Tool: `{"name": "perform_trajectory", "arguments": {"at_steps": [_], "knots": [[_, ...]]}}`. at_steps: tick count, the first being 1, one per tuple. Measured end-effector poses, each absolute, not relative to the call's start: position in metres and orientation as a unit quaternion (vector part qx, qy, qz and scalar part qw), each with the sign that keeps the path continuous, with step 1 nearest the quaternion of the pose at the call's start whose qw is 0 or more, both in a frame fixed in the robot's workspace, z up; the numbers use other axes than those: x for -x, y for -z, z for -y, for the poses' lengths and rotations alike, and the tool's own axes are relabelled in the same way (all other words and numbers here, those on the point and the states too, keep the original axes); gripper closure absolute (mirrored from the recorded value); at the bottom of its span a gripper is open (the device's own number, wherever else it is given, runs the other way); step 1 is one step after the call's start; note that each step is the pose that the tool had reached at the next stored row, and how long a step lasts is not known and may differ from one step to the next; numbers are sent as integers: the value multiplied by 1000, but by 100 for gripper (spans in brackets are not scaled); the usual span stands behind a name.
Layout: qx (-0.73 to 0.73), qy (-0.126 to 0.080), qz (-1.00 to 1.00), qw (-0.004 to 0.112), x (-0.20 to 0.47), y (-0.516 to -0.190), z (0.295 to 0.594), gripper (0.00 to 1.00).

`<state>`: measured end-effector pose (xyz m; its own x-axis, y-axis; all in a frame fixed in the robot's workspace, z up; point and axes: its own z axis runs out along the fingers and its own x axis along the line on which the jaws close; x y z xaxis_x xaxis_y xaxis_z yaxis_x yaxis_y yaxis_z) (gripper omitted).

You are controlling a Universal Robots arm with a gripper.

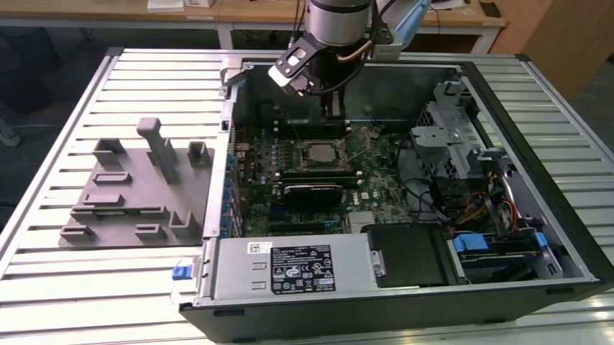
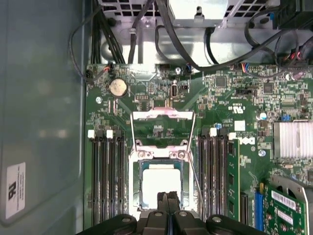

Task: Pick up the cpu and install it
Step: 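Close the cpu cover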

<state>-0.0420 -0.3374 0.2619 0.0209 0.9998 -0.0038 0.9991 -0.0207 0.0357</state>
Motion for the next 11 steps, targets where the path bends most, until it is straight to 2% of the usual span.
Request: {"name": "perform_trajectory", "arguments": {"at_steps": [11], "knots": [[-714,-11,-700,14,20,-262,337,89]]}}
